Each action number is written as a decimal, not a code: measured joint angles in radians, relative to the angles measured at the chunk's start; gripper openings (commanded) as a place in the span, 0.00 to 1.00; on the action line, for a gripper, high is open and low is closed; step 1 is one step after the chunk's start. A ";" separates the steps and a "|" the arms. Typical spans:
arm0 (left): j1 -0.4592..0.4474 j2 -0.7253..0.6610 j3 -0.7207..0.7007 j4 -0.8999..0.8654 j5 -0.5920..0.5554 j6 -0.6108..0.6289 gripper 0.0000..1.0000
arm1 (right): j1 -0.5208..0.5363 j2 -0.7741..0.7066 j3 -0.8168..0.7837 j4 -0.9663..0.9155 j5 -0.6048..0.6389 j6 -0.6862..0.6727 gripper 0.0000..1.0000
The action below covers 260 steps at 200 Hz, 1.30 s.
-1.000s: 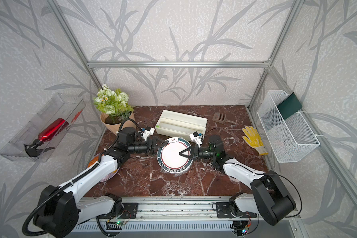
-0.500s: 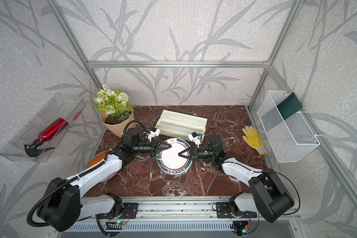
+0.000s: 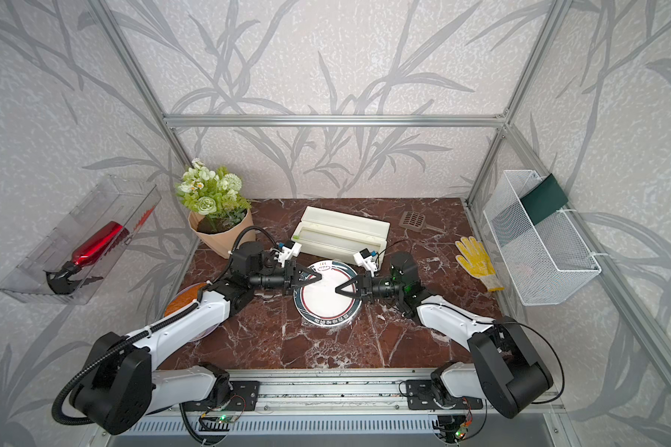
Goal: Wrap the plate with plastic wrap
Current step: Cover the plate with plastic wrap.
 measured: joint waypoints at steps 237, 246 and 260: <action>-0.136 -0.323 -0.001 -0.323 -0.476 -0.042 0.76 | -0.002 -0.293 -0.050 -0.231 0.610 -0.078 0.09; -0.141 -0.315 -0.007 -0.306 -0.483 -0.052 0.76 | 0.002 -0.287 -0.050 -0.222 0.619 -0.067 0.09; -0.144 -0.294 -0.019 -0.267 -0.494 -0.069 0.76 | 0.008 -0.279 -0.050 -0.214 0.627 -0.054 0.09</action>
